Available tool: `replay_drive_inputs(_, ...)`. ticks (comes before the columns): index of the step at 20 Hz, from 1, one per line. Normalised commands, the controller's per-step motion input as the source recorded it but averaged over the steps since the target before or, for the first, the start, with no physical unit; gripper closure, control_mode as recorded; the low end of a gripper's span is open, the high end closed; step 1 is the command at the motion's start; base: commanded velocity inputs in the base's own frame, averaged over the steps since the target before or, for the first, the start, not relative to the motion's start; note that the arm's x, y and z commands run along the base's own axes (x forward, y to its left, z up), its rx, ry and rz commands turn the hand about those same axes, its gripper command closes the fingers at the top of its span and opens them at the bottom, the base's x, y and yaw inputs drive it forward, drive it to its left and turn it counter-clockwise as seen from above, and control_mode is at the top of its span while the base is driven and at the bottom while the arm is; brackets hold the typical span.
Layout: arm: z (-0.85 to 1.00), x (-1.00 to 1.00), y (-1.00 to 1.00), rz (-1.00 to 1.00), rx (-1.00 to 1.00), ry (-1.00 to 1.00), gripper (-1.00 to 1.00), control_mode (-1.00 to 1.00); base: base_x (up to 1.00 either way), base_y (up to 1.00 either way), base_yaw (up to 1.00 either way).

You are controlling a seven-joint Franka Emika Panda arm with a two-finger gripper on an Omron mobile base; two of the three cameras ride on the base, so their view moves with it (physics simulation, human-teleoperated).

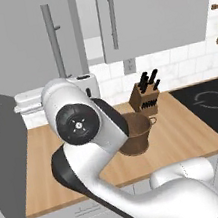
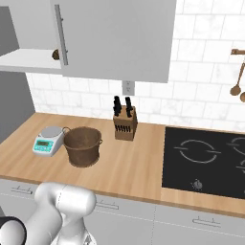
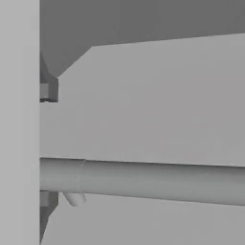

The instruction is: Open the cabinet, pick up the bread from the cabinet and place it in the basket. Then move the basket to the dining counter.

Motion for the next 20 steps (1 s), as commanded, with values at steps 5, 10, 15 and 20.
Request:
replay_drive_inputs(5, 0.0, 0.0, 0.0, 0.0, 0.0, 0.0, -1.0, -1.0, 0.0, 0.0, 0.0)
replay_drive_inputs(10, 0.0, -0.41, 0.0, 0.0, 0.0, -0.01, -1.0, -1.0, 0.0, 0.0, 0.0)
replay_drive_inputs(15, 0.01, -0.92, 0.0, 0.06, 0.0, -0.05, -1.0, -1.0, 0.0, 0.0, 0.0)
replay_drive_inputs(20, 0.16, -0.67, -0.53, 0.12, 0.0, 0.0, -1.0, -1.0, 0.0, 0.0, 0.0)
